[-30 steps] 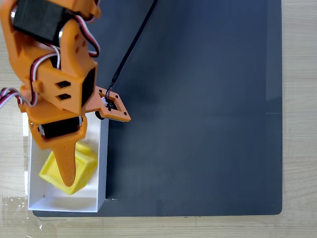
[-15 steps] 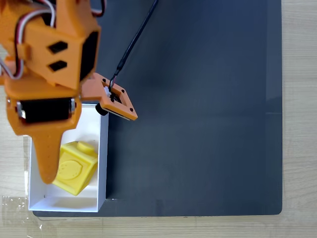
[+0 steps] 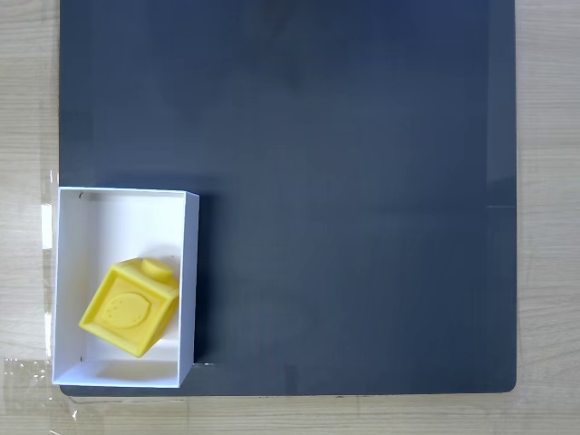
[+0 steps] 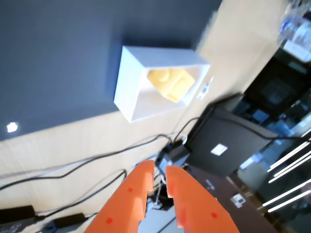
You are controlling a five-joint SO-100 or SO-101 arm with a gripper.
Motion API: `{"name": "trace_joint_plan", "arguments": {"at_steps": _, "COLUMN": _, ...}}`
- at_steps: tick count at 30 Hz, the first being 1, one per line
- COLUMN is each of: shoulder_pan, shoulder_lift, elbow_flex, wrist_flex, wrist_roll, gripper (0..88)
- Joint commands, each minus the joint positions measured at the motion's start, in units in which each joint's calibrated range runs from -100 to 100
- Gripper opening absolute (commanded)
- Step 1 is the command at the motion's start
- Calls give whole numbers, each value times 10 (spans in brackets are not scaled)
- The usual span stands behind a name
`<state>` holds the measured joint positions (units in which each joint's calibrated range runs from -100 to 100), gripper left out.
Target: Grasp a yellow block and put it in the box
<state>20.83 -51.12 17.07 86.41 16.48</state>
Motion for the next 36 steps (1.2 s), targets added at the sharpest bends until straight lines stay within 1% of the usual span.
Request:
{"name": "trace_joint_plan", "arguments": {"at_steps": 1, "shoulder_pan": -74, "shoulder_lift": -165, "elbow_flex": 194, "wrist_flex": -28, "wrist_roll": -28, "gripper": 28}}
{"name": "trace_joint_plan", "arguments": {"at_steps": 4, "shoulder_pan": -103, "shoulder_lift": -285, "elbow_flex": 343, "wrist_flex": -75, "wrist_roll": -81, "gripper": 28}}
{"name": "trace_joint_plan", "arguments": {"at_steps": 6, "shoulder_pan": -109, "shoulder_lift": -363, "elbow_flex": 429, "wrist_flex": -83, "wrist_roll": -111, "gripper": 28}}
{"name": "trace_joint_plan", "arguments": {"at_steps": 9, "shoulder_pan": -104, "shoulder_lift": -452, "elbow_flex": 540, "wrist_flex": -49, "wrist_roll": -134, "gripper": 28}}
{"name": "trace_joint_plan", "arguments": {"at_steps": 10, "shoulder_pan": -95, "shoulder_lift": -485, "elbow_flex": 597, "wrist_flex": -62, "wrist_roll": -144, "gripper": 28}}
{"name": "trace_joint_plan", "arguments": {"at_steps": 12, "shoulder_pan": -81, "shoulder_lift": -478, "elbow_flex": 644, "wrist_flex": -84, "wrist_roll": -156, "gripper": 28}}
{"name": "trace_joint_plan", "arguments": {"at_steps": 17, "shoulder_pan": -38, "shoulder_lift": -479, "elbow_flex": 750, "wrist_flex": -122, "wrist_roll": -156, "gripper": 28}}
{"name": "trace_joint_plan", "arguments": {"at_steps": 19, "shoulder_pan": -27, "shoulder_lift": -479, "elbow_flex": 745, "wrist_flex": -122, "wrist_roll": -158, "gripper": 28}}
{"name": "trace_joint_plan", "arguments": {"at_steps": 36, "shoulder_pan": -30, "shoulder_lift": -478, "elbow_flex": 745, "wrist_flex": -122, "wrist_roll": -155, "gripper": 28}}
